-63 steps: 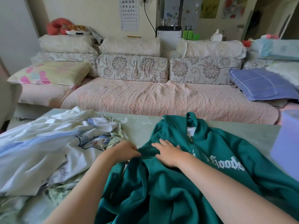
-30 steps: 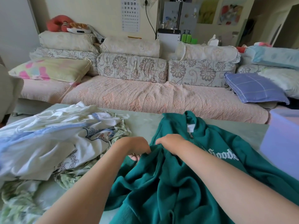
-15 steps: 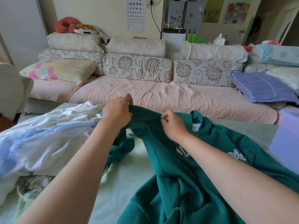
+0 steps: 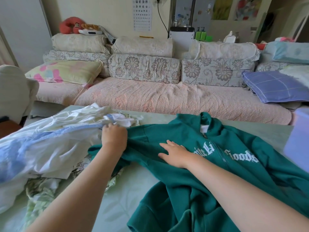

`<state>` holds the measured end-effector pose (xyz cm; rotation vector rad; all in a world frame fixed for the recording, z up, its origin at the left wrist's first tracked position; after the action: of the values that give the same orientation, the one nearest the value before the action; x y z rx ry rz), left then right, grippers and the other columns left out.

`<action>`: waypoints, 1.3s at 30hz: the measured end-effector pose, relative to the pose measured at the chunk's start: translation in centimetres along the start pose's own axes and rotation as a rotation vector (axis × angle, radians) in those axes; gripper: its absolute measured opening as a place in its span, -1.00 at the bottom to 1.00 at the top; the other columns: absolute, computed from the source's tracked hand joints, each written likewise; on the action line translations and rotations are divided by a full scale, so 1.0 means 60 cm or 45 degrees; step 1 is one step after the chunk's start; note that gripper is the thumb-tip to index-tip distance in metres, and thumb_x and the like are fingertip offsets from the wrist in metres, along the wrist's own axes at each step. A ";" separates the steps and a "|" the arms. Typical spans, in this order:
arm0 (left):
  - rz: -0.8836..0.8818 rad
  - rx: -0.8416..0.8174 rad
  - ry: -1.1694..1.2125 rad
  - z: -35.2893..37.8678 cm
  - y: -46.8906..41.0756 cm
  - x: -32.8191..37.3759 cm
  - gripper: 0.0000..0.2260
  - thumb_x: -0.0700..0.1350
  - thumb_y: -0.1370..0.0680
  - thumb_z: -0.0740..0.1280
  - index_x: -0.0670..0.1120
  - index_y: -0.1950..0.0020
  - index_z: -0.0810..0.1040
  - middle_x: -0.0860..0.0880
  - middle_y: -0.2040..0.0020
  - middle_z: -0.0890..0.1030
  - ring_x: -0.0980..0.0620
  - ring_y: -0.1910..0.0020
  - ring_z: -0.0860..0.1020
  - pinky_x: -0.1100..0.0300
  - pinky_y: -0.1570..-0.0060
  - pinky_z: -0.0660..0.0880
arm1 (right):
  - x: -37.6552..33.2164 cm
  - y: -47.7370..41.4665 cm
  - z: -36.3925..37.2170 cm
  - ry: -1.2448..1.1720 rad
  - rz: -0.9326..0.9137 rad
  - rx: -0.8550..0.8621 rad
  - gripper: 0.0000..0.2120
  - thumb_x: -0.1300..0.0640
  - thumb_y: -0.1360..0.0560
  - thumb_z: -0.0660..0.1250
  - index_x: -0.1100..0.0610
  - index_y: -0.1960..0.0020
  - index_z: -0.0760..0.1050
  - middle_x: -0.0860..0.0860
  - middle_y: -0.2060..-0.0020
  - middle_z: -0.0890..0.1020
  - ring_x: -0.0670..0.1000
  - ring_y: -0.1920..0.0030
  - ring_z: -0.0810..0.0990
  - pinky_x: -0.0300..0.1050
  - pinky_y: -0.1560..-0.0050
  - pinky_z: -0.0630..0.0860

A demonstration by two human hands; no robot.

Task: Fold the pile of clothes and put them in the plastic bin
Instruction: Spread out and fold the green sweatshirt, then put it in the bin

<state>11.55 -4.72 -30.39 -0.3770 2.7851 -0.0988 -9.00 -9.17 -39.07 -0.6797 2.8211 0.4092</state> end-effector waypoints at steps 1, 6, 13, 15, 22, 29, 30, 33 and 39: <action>-0.064 0.035 0.016 -0.006 -0.004 -0.015 -0.72 -0.17 -0.56 0.24 -0.06 -0.27 0.55 -0.08 -0.23 0.55 -0.11 -0.23 0.47 0.05 -0.25 0.38 | 0.000 0.004 -0.010 -0.059 -0.009 0.035 -0.38 -0.22 -0.63 0.11 -0.06 -0.62 0.07 0.06 -0.62 0.01 0.07 -0.61 -0.01 0.09 -0.57 -0.02; 0.232 -0.093 0.200 -0.024 0.005 0.036 -0.52 -0.19 -0.52 0.24 0.08 -0.44 0.37 -0.11 -0.37 0.37 -0.17 -0.36 0.31 -0.03 -0.31 0.30 | 0.010 0.047 -0.067 -0.108 -0.061 0.198 -0.49 -0.09 -0.63 0.20 -0.03 -0.55 0.27 0.02 -0.57 0.20 0.05 -0.57 0.15 0.00 -0.53 0.11; 0.551 -0.277 0.787 -0.102 0.114 0.201 -0.94 -0.11 -0.48 0.31 0.03 0.07 0.47 0.04 0.12 0.54 -0.04 0.10 0.49 0.16 0.15 0.43 | 0.051 0.181 -0.105 -0.115 -0.062 0.378 -0.74 0.00 -0.55 0.31 -0.10 -0.23 0.49 -0.06 -0.14 0.46 0.02 -0.26 0.45 -0.06 -0.28 0.38; 0.611 -0.514 0.785 -0.083 0.169 0.241 -0.78 0.12 -0.49 0.33 -0.03 0.10 0.53 0.03 0.21 0.59 -0.02 0.16 0.54 0.12 0.06 0.48 | 0.063 0.224 -0.104 -0.147 -0.057 0.365 -0.85 0.02 -0.54 0.31 -0.12 -0.11 0.48 -0.12 0.01 0.44 0.00 -0.11 0.50 -0.06 -0.16 0.43; 0.675 -0.870 0.593 -0.021 0.309 0.231 -0.16 0.51 -0.06 0.42 0.19 -0.26 0.45 0.16 -0.17 0.55 0.06 -0.16 0.53 0.03 -0.30 0.42 | 0.075 0.357 -0.063 -0.244 -0.015 0.264 -0.88 -0.06 -0.51 0.32 -0.07 0.08 0.41 -0.11 0.19 0.58 -0.06 0.17 0.53 -0.14 0.16 0.45; 0.639 -0.483 0.370 -0.016 0.340 0.200 -0.42 -0.16 -0.42 0.38 0.20 -0.40 0.37 -0.01 -0.28 0.49 -0.07 -0.17 0.50 0.07 -0.14 0.49 | 0.011 0.451 0.040 0.143 -0.174 -0.091 -0.17 -0.56 -0.21 0.32 -0.14 -0.33 0.31 -0.09 -0.26 0.40 0.01 -0.29 0.40 0.05 -0.31 0.38; 0.627 -0.378 0.446 -0.026 0.338 0.193 -0.52 -0.23 -0.46 0.29 0.17 -0.32 0.47 -0.02 -0.23 0.55 -0.04 -0.11 0.53 0.11 -0.09 0.49 | 0.004 0.457 0.053 0.269 -0.191 -0.093 -0.09 -0.52 -0.21 0.34 -0.11 -0.42 0.22 -0.05 -0.33 0.35 0.05 -0.34 0.34 0.10 -0.34 0.33; 0.593 -0.153 0.580 -0.066 0.345 0.159 -0.55 -0.33 -0.46 0.31 0.14 -0.20 0.57 0.03 -0.09 0.57 0.01 0.00 0.55 0.16 0.00 0.50 | -0.009 0.466 0.056 0.347 -0.221 -0.029 -0.18 -0.14 -0.37 0.39 -0.07 -0.52 0.08 0.01 -0.36 0.33 0.10 -0.37 0.35 0.10 -0.34 0.36; 0.462 0.108 0.650 -0.166 0.369 0.036 -0.54 -0.38 -0.45 0.30 0.23 -0.01 0.58 0.16 -0.02 0.43 0.06 0.12 0.51 0.21 0.16 0.49 | 0.015 0.485 -0.017 0.172 -0.193 0.137 -0.33 0.24 -0.46 0.25 -0.29 -0.46 0.29 -0.10 -0.12 0.44 0.09 -0.13 0.52 -0.05 -0.04 0.47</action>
<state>0.84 16.25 -24.12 0.2119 3.2800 -0.2567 -23.65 15.03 -32.02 -0.9227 2.8646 0.1901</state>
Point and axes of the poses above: each hand's wrist, its own y-axis away from the middle knuckle, its own z-axis out of the palm, x = y × z, the point moved 9 cm from there along -y, towards the middle knuckle
